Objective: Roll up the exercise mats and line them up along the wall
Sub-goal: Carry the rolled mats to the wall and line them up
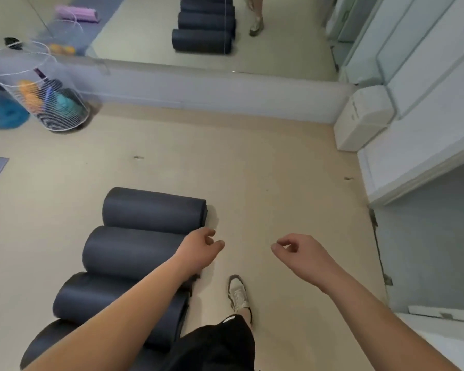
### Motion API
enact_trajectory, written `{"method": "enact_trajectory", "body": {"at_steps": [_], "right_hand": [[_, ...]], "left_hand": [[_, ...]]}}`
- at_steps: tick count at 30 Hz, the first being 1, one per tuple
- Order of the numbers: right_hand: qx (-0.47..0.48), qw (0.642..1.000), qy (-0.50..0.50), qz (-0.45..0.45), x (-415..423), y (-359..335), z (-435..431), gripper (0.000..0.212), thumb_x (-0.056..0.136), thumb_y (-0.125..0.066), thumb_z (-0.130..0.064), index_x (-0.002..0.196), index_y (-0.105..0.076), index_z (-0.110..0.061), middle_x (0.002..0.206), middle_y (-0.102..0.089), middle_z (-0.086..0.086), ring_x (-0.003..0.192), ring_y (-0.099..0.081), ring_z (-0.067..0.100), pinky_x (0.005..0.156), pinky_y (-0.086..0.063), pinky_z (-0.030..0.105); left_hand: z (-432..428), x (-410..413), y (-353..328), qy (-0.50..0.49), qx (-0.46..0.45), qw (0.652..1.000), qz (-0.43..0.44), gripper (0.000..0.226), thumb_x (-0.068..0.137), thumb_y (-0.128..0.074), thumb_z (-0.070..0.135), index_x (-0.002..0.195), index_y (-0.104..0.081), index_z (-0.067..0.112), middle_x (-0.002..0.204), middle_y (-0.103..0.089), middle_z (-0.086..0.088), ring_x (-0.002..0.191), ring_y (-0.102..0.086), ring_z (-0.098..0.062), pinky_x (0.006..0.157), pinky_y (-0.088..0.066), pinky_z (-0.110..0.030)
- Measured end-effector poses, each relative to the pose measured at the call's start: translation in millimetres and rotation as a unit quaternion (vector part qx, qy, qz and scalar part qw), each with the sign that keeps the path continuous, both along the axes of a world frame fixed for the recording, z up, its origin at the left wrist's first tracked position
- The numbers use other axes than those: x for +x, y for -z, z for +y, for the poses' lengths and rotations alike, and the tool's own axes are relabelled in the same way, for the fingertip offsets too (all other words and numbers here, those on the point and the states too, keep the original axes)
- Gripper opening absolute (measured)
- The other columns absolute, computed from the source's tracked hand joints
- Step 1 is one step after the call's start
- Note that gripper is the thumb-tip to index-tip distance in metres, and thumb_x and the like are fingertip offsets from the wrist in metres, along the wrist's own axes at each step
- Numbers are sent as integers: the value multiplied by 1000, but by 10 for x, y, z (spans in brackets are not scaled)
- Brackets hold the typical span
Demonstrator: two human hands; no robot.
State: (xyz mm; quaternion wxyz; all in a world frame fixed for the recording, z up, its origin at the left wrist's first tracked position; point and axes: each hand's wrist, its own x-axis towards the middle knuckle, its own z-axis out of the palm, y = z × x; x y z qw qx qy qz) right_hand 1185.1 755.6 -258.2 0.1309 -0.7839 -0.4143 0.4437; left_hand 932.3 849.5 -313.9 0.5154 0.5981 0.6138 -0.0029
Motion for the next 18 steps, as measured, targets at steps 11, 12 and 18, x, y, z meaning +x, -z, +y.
{"method": "enact_trajectory", "body": {"at_steps": [11, 12, 18], "right_hand": [[-57, 991, -111, 43, 1114, 259, 2520, 43, 97, -69, -51, 130, -70, -24, 108, -74, -1, 100, -72, 17, 94, -58, 38], [-59, 988, -134, 40, 1170, 318, 2779, 44, 97, -69, -51, 131, -70, -24, 108, -73, -2, 99, -72, 16, 95, -58, 38], [-58, 960, -271, 32, 1434, 809, 4491, 45, 99, -68, -47, 136, -68, -20, 101, -71, -2, 93, -69, 13, 86, -56, 33]], "left_hand": [[1875, 1010, 322, -101, -46, 993, 24, 50, 99, -67, 35, 142, -61, 10, 127, -70, -7, 112, -66, -24, 93, -51, -31], [2016, 1046, 384, -113, -47, 992, 35, 47, 99, -67, 34, 138, -62, 9, 118, -70, -3, 103, -65, -21, 88, -49, -30], [2974, 1314, 852, -226, -70, 969, 66, 23, 101, -65, 34, 118, -61, 19, 107, -68, -2, 100, -66, -24, 92, -53, -34]]}}
